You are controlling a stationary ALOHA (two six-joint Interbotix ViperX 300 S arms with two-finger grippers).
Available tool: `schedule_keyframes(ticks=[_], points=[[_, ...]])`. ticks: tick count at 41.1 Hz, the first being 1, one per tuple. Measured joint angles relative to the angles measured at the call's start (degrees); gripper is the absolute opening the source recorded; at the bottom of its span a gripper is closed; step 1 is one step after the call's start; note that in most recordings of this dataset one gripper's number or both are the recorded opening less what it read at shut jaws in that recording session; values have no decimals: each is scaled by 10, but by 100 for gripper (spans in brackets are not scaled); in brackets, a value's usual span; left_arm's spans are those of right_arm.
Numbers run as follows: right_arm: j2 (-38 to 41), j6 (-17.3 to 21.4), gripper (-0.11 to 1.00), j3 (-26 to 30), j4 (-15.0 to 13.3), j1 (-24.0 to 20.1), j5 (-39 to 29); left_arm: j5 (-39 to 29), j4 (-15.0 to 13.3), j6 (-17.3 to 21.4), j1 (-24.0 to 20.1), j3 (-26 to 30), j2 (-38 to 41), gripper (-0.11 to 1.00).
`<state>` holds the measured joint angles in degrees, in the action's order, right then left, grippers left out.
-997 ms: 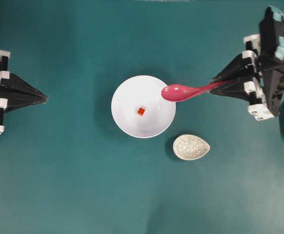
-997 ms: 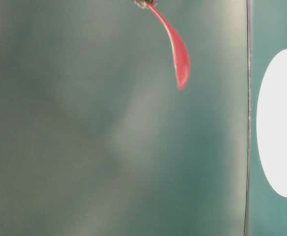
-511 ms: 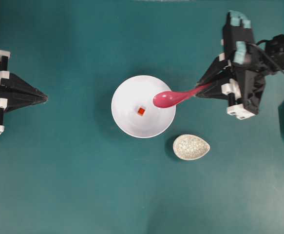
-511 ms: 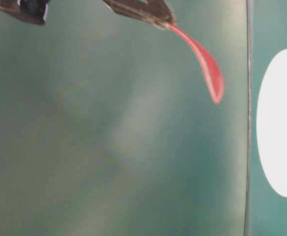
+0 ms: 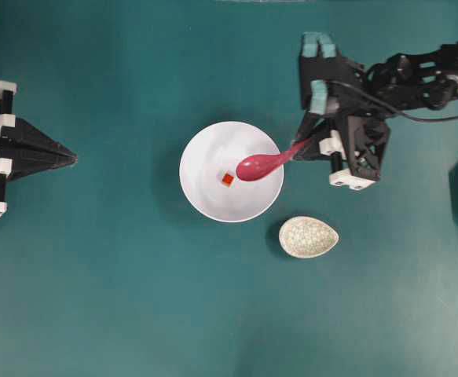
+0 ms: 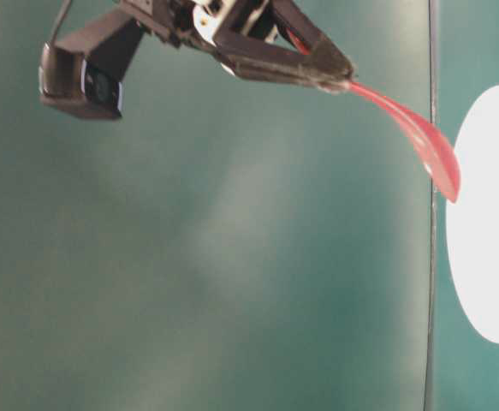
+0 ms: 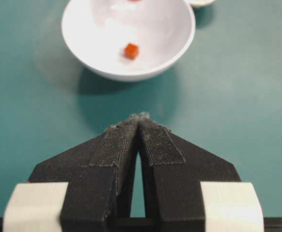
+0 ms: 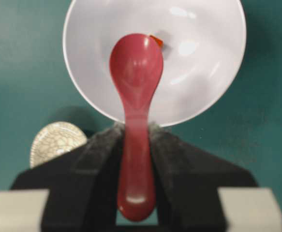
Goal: Grip the spoon and scoop the red block from the bowl with right arm.
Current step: 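Lower the spoon bowl into the white bowl beside the red cube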
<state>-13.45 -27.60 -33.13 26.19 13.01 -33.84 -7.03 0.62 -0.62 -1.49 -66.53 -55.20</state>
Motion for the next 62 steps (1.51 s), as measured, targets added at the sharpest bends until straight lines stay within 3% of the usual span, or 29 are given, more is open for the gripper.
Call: schedule_keyframes(ticks=[33,62], points=[[89,0,24,24,-36,-18,-5,0,0,3,1,0,0,0],[136,0,24,41,-37,-22,49,0,-1,3,0,0,-1,0]])
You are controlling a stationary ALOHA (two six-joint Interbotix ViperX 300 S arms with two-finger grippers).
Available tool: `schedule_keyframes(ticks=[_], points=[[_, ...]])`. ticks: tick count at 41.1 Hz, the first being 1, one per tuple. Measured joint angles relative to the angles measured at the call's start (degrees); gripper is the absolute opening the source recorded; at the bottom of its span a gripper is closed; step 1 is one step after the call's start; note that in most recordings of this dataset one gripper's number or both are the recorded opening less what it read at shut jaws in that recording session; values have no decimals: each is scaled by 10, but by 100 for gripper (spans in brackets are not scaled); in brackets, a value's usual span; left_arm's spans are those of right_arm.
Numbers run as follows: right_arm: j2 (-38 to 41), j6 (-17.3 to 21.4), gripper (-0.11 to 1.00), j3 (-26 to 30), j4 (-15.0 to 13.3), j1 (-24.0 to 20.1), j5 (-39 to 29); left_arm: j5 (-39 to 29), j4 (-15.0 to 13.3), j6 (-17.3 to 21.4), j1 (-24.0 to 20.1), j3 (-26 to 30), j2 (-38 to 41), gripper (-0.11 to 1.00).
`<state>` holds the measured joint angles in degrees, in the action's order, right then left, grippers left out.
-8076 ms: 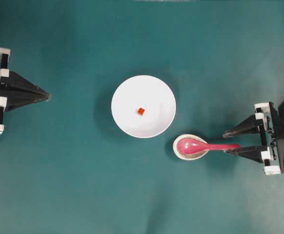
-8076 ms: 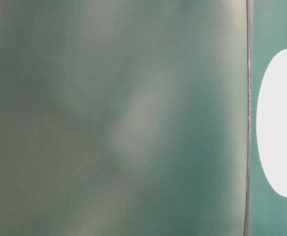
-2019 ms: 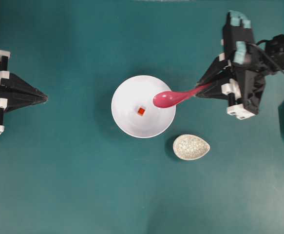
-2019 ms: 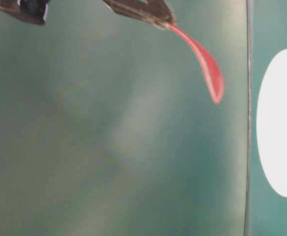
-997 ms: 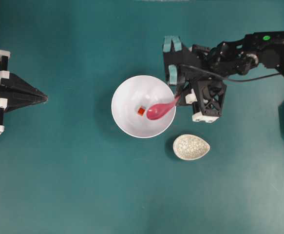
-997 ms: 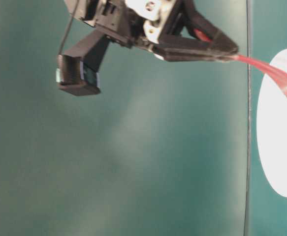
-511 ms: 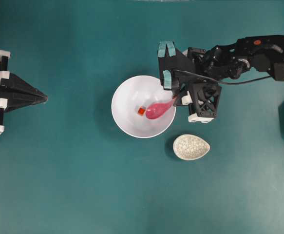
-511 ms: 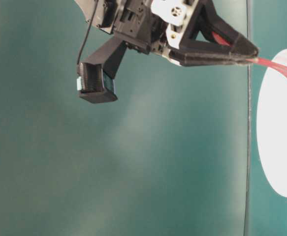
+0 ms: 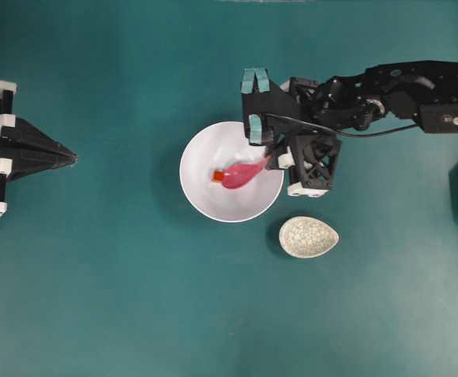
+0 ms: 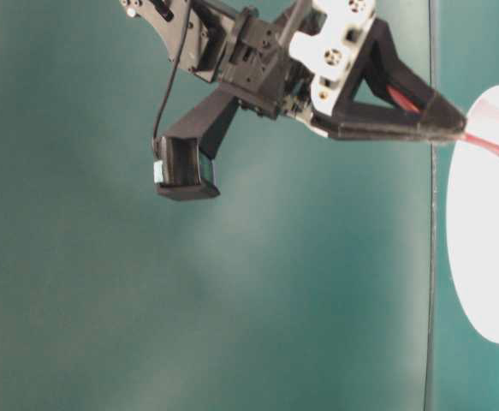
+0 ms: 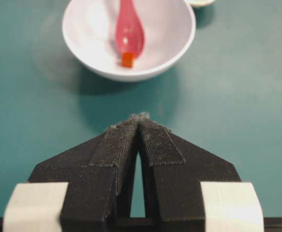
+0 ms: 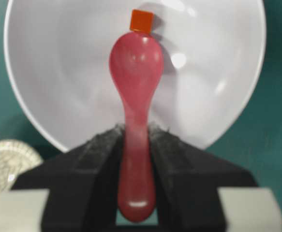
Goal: Grip the spoon and scoop the red block from the bowl with right arm.
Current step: 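Lower the spoon bowl into the white bowl beside the red cube, then drag the spoon under the red cube, scooping it onto the spoon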
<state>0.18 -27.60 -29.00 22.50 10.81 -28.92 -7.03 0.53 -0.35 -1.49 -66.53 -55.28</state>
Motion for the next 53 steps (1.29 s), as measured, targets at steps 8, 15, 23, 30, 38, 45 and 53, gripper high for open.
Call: schedule_keyframes(ticks=[8,15,23,30,38,45,53], points=[[4,0,24,6,1,0,27,0,1,0,0,0,0,0],[4,5,24,8,8,0,42,0,1,0,1,0,0,0],[4,15,24,8,10,-4,49,0,1,1,1,0,0,0],[4,17,24,8,10,-15,69,0,1,1,0,0,1,0],[5,31,24,8,11,-18,88,0,1,1,1,0,1,0],[4,35,24,8,11,-17,97,0,1,1,0,-1,0,0],[5,34,24,7,11,-18,98,0,1,1,1,0,1,0]])
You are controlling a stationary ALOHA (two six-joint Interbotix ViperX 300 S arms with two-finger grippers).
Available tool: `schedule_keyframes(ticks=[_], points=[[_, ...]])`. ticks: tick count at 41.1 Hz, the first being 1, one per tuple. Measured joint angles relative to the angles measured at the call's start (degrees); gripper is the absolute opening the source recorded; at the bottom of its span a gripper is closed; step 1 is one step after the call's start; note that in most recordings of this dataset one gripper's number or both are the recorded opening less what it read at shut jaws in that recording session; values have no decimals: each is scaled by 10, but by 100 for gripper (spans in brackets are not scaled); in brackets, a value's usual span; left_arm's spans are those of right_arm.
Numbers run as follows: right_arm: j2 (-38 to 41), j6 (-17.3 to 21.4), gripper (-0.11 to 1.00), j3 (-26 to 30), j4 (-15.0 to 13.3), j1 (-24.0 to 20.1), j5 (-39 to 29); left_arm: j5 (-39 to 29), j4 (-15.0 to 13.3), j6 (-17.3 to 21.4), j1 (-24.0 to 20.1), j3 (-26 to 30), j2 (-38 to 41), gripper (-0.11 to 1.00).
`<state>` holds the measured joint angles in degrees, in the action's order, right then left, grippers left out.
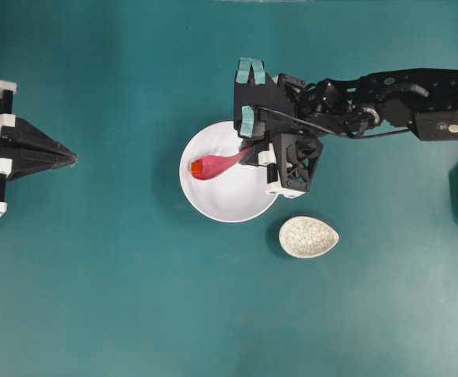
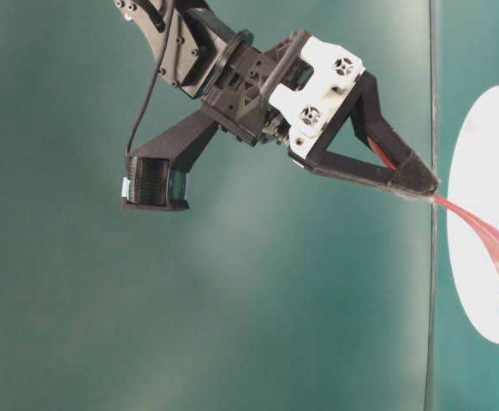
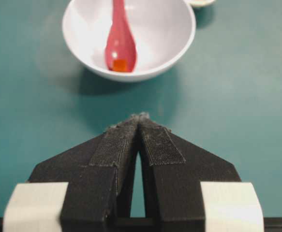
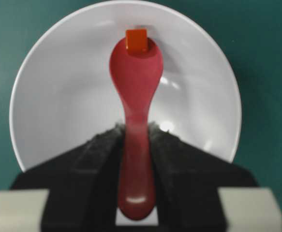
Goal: Grip the spoon and scoop the red block from the bowl with right arm.
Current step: 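Drag the spoon under the red cube, scooping it onto the spoon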
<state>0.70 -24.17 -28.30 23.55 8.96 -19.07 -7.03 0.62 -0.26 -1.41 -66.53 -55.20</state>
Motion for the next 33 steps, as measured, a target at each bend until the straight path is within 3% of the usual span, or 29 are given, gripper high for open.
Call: schedule_keyframes(ticks=[33], points=[[-50,1,24,-83,10,-18,80,0,-1,-2,0,0,0,0]])
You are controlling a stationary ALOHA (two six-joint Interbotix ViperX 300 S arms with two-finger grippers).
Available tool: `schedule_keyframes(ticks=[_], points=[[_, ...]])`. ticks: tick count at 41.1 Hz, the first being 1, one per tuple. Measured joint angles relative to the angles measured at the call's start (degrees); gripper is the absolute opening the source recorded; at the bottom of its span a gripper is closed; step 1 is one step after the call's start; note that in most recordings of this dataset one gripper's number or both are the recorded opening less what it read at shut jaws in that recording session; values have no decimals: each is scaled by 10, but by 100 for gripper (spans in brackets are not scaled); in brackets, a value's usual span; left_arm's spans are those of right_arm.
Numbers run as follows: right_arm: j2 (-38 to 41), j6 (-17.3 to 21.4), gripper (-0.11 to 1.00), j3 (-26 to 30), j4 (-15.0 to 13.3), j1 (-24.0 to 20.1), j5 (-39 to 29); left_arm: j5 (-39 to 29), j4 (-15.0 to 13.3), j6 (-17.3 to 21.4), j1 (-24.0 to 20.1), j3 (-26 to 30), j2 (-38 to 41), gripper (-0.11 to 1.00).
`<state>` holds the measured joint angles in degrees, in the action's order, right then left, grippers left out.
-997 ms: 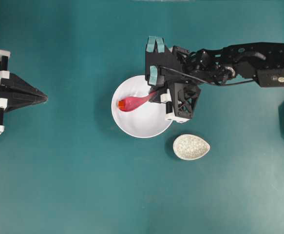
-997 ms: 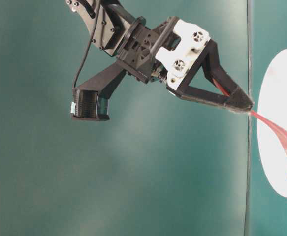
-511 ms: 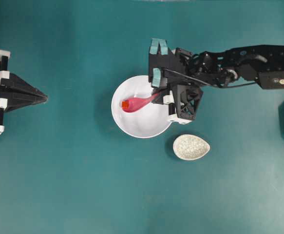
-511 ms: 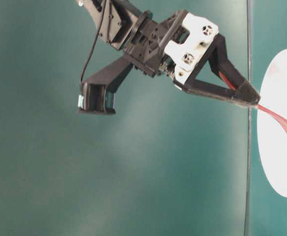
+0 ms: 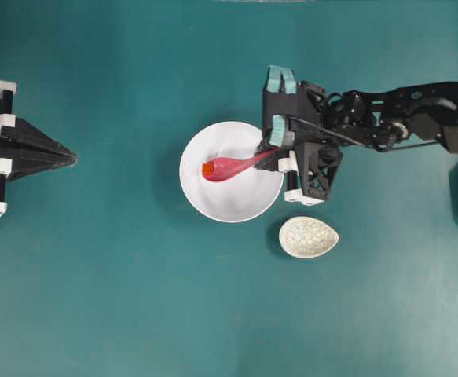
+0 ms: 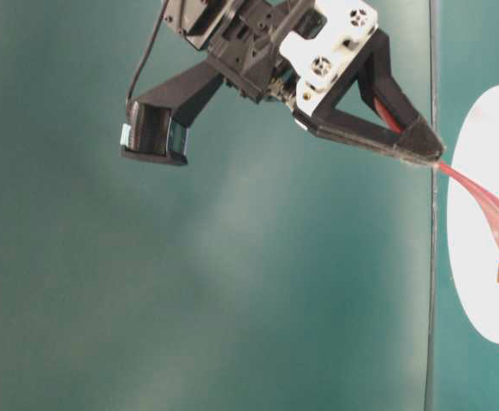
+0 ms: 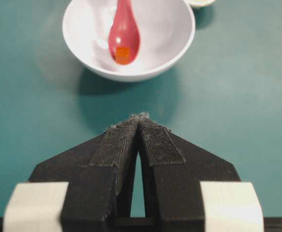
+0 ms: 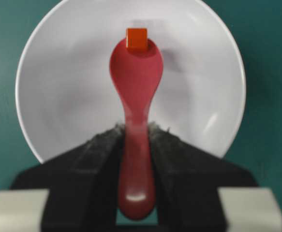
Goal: Grip the spoon and scoop the red block from the bowl with right arm.
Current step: 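Drag the spoon under the red cube, scooping it onto the spoon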
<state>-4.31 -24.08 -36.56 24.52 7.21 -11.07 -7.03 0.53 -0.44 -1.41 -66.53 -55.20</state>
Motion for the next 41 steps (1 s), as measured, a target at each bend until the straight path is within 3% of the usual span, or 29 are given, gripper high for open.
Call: schedule_keyframes(ticks=[24,41], points=[[-31,0,24,-92,22,-39,137,0,1,-2,0,0,0,0],[-31,6,24,-119,27,-47,191,0,1,-1,0,0,0,0]])
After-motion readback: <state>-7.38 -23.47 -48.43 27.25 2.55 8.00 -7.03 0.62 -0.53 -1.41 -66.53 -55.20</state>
